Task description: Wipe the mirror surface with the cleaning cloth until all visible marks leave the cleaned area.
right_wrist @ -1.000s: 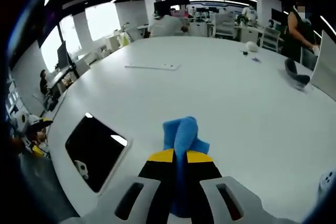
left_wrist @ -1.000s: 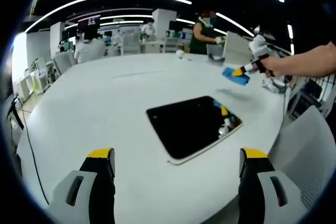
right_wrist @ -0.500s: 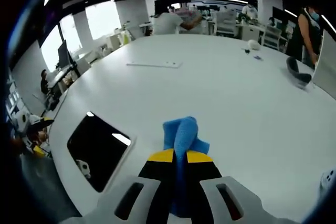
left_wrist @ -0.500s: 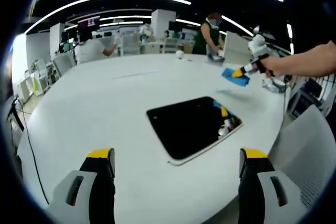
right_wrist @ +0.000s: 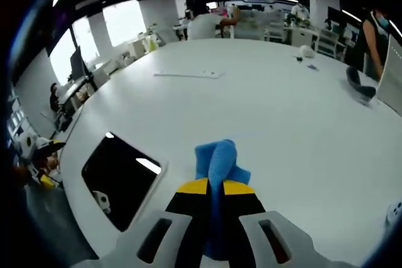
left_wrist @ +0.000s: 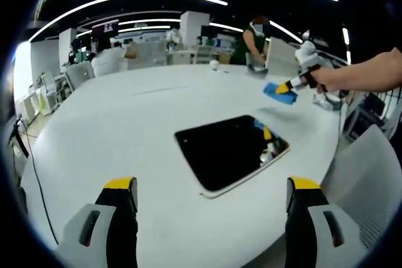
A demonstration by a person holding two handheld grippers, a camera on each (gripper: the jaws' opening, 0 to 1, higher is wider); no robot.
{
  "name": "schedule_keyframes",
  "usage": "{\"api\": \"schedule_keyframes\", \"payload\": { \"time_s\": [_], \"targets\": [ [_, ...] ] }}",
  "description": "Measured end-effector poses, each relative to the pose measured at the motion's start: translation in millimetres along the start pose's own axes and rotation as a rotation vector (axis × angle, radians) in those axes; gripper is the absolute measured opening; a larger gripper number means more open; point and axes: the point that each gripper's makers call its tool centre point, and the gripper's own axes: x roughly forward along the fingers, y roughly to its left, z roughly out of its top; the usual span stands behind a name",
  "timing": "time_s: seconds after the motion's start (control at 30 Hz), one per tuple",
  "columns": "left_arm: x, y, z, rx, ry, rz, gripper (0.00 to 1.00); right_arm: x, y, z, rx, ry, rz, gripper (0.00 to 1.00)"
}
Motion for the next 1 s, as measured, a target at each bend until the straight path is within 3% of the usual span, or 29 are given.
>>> {"api": "schedule_keyframes", "payload": {
  "time_s": [1.0],
  "targets": [
    [0,-3.2,0.7,0.023,0.001,-0.017,0.99,40,55,-10.1,0.026,0.025,0.04,0.01]
  ]
}}
